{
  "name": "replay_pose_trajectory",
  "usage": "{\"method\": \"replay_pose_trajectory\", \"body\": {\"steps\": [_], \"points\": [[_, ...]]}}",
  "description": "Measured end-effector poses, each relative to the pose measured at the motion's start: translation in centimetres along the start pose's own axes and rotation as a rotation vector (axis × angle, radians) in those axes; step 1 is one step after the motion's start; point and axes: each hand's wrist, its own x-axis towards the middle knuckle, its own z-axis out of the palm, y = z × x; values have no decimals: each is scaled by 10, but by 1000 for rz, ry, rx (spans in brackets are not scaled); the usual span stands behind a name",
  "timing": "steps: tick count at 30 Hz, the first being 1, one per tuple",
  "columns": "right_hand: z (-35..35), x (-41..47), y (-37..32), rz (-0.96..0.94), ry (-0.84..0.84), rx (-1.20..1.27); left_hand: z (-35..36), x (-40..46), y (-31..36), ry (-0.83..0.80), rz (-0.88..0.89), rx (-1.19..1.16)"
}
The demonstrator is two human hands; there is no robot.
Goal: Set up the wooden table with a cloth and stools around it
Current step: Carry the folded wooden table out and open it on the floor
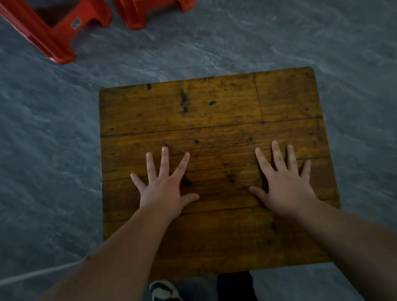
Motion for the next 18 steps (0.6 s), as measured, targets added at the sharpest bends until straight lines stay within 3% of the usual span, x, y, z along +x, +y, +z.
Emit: {"method": "replay_pose_trajectory", "body": {"steps": [18], "points": [[-4,2,1,26,-20,23,2,4,4,4,9,-12]]}}
